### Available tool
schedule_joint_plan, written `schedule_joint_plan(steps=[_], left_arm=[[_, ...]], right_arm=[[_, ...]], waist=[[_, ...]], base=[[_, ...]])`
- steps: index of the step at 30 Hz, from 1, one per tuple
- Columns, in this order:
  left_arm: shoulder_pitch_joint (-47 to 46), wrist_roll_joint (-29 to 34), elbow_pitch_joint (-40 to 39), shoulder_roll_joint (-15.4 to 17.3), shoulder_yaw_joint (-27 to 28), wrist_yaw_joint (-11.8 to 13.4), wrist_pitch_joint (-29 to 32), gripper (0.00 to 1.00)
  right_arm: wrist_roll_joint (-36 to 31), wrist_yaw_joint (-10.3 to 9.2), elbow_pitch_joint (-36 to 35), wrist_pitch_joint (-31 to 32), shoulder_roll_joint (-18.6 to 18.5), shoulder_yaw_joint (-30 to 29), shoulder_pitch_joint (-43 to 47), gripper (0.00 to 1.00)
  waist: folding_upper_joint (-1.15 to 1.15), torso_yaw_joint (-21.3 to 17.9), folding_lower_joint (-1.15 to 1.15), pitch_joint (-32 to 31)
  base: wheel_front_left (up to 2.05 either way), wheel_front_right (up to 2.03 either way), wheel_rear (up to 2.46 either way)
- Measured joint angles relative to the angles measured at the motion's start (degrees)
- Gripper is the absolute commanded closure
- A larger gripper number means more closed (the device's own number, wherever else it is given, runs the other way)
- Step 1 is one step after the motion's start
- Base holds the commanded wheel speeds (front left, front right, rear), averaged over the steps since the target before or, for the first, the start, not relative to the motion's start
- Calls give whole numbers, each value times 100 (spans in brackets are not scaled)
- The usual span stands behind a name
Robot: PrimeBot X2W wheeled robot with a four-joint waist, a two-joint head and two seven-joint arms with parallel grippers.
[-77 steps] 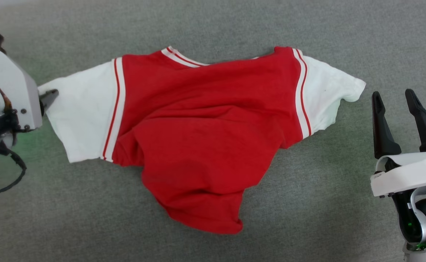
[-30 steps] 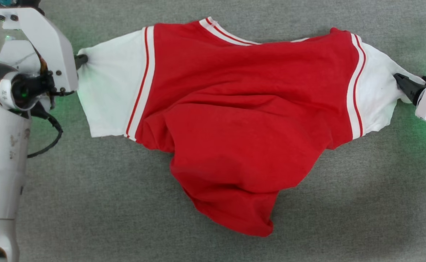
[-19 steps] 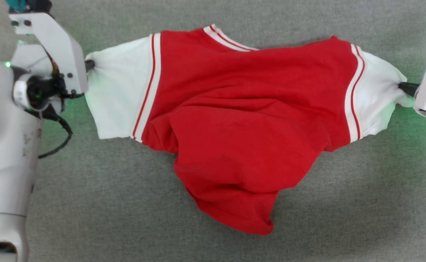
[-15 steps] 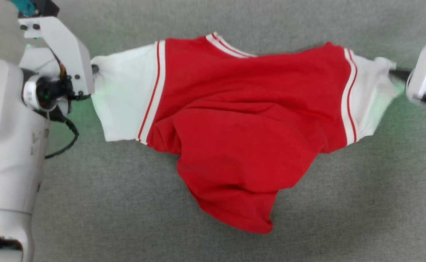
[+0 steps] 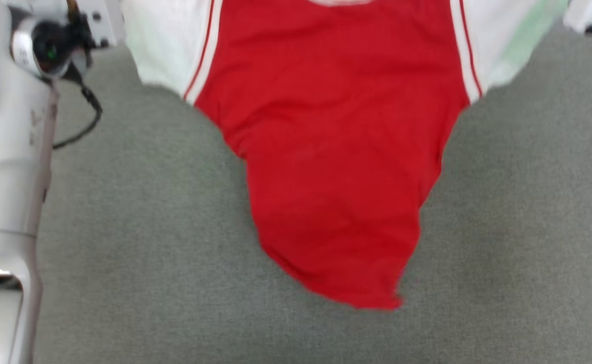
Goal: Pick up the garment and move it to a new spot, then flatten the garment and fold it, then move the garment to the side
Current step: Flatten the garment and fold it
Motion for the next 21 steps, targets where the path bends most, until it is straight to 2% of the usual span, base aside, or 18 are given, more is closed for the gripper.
schedule_joint_plan(steps=[5, 12, 21], left_arm=[[-480, 101, 255, -49, 4, -47, -679, 100], [-972, 264, 634, -80, -11, -12, -1306, 100], [-1350, 152, 1100, -257, -4, -16, -1380, 100]], right_arm=[[-16, 0, 638, -1246, -5, 619, -639, 100], [82, 1, 1473, -2484, -3, 1250, -1301, 100], [365, 1, 2449, -2963, 31, 1741, -1850, 100]], waist=[[0, 95, 0, -456], [0, 191, 0, -931], [0, 335, 0, -1333]], base=[[0, 0, 0], [0, 0, 0], [0, 0, 0]])
